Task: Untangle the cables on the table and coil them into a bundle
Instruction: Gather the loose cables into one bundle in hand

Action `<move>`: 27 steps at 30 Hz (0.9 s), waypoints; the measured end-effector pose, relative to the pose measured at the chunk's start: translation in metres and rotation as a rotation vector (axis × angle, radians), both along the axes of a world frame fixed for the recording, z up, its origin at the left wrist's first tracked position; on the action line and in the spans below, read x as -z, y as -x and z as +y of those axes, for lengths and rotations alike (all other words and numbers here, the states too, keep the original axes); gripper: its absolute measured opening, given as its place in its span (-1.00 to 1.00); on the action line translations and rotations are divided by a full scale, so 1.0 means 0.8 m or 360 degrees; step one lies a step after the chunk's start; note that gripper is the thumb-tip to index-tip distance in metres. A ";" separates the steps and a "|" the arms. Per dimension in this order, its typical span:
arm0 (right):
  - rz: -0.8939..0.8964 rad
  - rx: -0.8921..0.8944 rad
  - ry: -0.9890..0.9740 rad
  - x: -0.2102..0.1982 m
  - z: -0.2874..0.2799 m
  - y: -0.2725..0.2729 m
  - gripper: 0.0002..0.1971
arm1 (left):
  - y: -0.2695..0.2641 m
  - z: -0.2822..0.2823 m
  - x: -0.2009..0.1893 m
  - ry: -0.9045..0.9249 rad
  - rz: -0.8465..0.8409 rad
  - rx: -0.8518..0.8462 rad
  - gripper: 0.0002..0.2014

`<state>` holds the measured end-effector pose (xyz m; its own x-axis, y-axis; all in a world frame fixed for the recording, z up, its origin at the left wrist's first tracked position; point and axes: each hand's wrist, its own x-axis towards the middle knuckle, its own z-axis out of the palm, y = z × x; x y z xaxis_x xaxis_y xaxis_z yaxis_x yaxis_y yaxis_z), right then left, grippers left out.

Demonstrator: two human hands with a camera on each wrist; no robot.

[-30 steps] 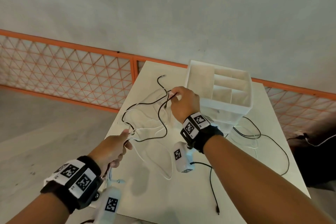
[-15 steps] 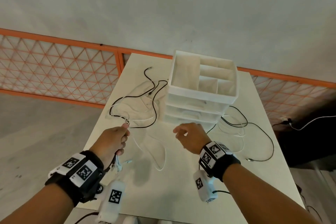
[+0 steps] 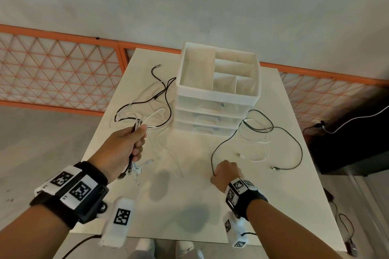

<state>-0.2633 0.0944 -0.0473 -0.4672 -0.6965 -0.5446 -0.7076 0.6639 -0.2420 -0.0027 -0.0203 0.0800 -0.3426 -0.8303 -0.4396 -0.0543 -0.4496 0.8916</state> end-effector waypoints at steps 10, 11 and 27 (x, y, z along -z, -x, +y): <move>-0.0475 -0.0572 0.0775 -0.129 -0.011 -0.033 -0.76 | 0.010 0.011 0.008 0.0040 -0.0078 0.0126 -0.82; -0.0504 -0.0640 0.0901 -0.150 -0.015 -0.040 -0.77 | 0.014 0.013 0.005 0.0047 -0.0043 0.0114 -0.83; -0.0691 0.0514 0.2032 -0.295 -0.064 0.026 -0.64 | 0.014 0.013 -0.007 0.0346 0.0133 0.0392 -0.46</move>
<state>-0.2840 0.0435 0.1885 -0.6605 -0.7117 0.2394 -0.2790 -0.0634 -0.9582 -0.0140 -0.0100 0.0855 -0.5718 -0.7893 -0.2236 -0.0606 -0.2311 0.9710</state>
